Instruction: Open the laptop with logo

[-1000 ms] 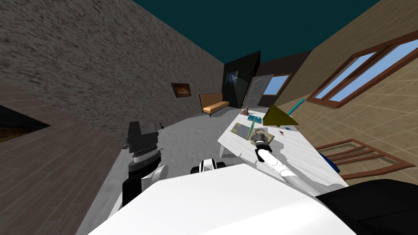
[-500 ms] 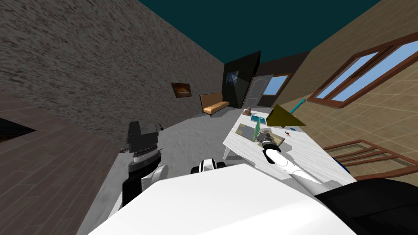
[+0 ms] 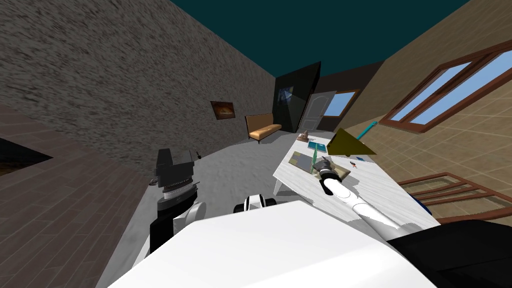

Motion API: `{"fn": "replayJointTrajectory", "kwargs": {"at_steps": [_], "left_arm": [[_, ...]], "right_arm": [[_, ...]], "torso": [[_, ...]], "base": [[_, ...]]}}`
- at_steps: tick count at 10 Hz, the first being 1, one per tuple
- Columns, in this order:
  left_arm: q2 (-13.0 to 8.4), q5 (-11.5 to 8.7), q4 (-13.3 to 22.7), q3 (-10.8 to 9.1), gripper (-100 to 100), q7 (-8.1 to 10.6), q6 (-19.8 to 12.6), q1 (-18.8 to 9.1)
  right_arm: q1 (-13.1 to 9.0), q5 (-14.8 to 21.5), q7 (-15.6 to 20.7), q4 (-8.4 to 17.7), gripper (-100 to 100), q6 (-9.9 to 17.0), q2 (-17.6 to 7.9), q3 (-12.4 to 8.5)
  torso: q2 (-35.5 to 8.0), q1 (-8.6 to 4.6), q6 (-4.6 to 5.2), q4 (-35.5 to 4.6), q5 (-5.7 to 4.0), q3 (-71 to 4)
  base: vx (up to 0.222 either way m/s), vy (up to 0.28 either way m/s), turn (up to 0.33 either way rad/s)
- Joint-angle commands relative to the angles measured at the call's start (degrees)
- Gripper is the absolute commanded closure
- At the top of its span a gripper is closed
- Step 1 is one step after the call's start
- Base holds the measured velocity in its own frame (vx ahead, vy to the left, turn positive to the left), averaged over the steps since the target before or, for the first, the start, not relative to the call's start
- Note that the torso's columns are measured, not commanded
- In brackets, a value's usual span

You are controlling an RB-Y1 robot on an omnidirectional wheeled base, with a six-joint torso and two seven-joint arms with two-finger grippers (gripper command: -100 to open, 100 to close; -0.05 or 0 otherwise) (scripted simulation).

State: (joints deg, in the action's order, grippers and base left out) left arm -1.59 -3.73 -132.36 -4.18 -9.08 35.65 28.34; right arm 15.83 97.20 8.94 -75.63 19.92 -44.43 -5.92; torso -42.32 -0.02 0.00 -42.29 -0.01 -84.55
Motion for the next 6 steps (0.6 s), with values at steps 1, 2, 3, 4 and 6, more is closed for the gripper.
{"fn": "replayJointTrajectory", "kwargs": {"at_steps": [1, 2, 3, 4, 6], "left_arm": [[0.0, 0.0, 0.0, 0.0, 0, 0.0, 0.0, 0.0], [0.0, 0.0, 0.0, 0.0, 0, 0.0, 0.0, 0.0], [0.0, 0.0, 0.0, 0.0, 0, 0.0, 0.0, 0.0], [0.0, 0.0, 0.0, 0.0, 0, 0.0, 0.0, 0.0], [0.0, 0.0, 0.0, 0.0, 0, 0.0, 0.0, 0.0]], "right_arm": [[-1.62, -2.71, -1.06, -0.29, -100, -0.8, 0.2, -0.86], [-2.44, -3.95, -1.64, -0.32, -100, -1.14, 0.26, -1.21], [-3.01, -4.8, -2.05, -0.36, -100, -1.38, 0.3, -1.45], [-3.45, -5.46, -2.37, -0.4, -100, -1.56, 0.32, -1.64], [-3.86, -5.95, -2.36, -0.4, -100, -1.66, 0.44, -1.76]], "torso": [[0.08, 0.07, 0.0, 0.02, 0.03, -0.05], [0.11, 0.09, -0.01, 0.03, 0.03, -0.07], [0.1, 0.04, -0.01, 0.03, 0.02, -0.06], [0.06, 0.02, 0.0, 0.02, 0.01, -0.04], [0.02, 0.04, 0.0, 0.0, 0.01, -0.01]], "base": [[-0.031, -0.025, 0.019], [-0.027, -0.028, 0.026], [-0.025, -0.027, 0.031], [-0.025, -0.022, 0.024], [-0.019, -0.013, 0.015]]}}
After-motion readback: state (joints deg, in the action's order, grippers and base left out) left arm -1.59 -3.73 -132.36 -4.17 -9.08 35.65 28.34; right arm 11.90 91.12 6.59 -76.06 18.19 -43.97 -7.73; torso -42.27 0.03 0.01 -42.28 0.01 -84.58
